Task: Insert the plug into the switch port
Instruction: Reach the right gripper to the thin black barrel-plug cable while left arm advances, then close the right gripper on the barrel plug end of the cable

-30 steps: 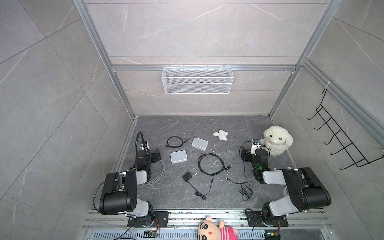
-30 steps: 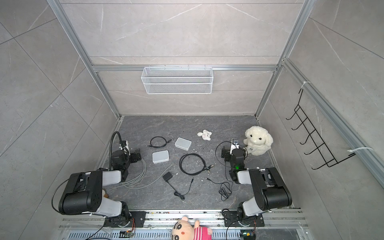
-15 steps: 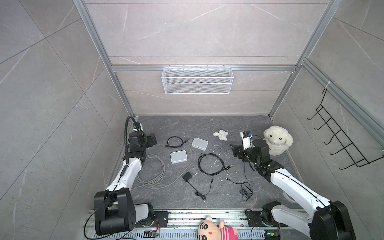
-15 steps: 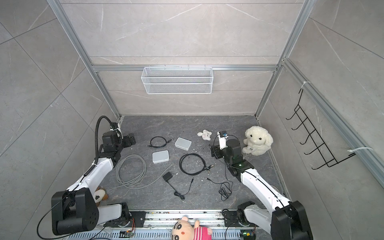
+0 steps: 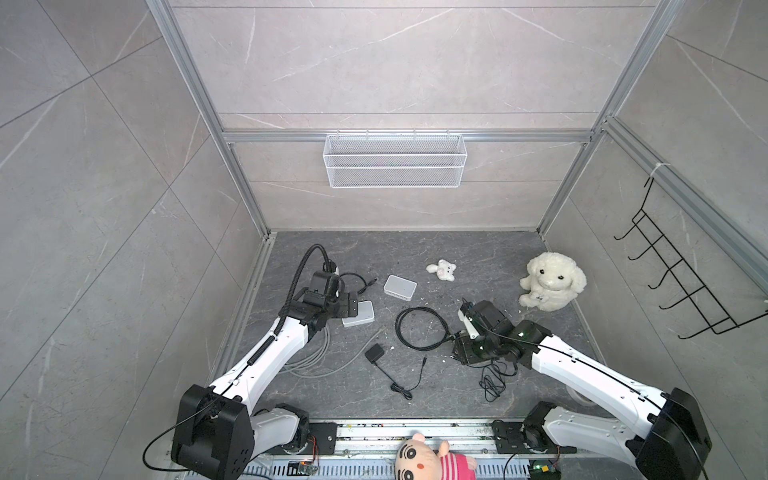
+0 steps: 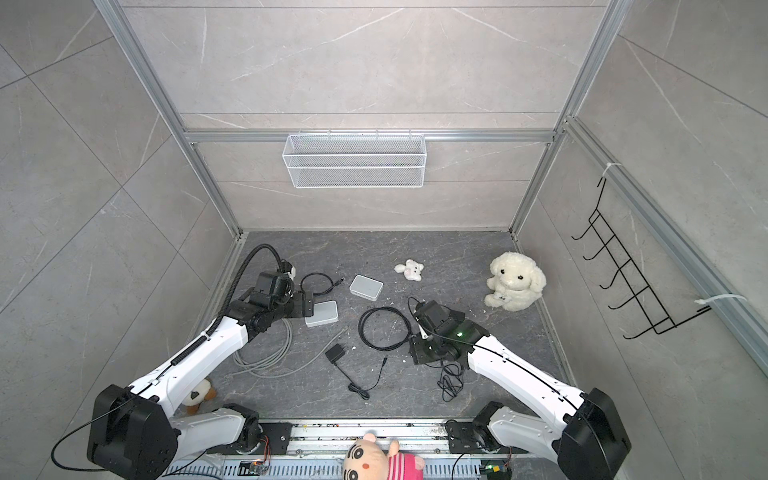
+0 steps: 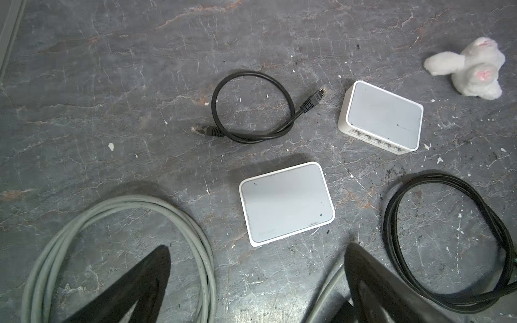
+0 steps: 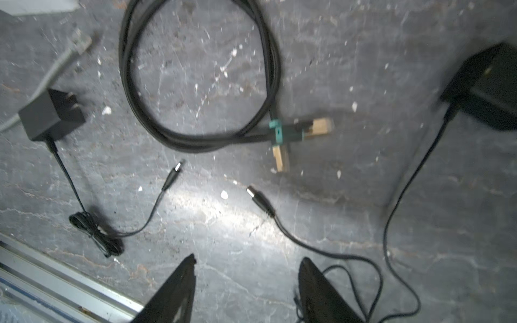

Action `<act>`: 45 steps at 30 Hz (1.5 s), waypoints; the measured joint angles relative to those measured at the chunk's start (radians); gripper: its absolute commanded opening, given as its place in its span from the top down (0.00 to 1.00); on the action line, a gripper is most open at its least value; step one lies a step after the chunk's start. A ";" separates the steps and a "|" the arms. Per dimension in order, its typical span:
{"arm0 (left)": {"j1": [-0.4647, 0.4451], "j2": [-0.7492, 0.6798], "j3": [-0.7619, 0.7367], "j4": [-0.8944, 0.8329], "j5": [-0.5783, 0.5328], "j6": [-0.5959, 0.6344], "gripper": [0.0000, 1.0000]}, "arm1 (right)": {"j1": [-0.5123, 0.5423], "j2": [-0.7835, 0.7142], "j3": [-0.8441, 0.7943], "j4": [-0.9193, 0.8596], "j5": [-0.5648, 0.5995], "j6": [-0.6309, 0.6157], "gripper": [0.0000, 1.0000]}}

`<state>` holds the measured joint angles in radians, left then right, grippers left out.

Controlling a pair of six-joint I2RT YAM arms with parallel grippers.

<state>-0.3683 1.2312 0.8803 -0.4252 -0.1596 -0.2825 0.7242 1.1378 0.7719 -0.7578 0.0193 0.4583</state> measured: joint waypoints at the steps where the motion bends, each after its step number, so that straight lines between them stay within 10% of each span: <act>1: 0.000 0.004 0.004 -0.004 -0.001 0.000 0.01 | 0.023 0.009 -0.005 -0.016 0.019 0.023 0.42; 14: 0.000 0.021 0.046 0.008 -0.017 0.024 0.01 | 0.108 0.209 -0.029 0.008 0.206 0.111 0.56; 45: -0.002 0.045 0.143 0.010 0.005 0.059 0.00 | -0.003 0.311 -0.077 0.254 0.085 0.061 0.73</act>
<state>-0.3706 1.2762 1.0233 -0.4152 -0.1547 -0.2234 0.7208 1.4487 0.6945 -0.5041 0.1043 0.5194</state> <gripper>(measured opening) 0.995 0.294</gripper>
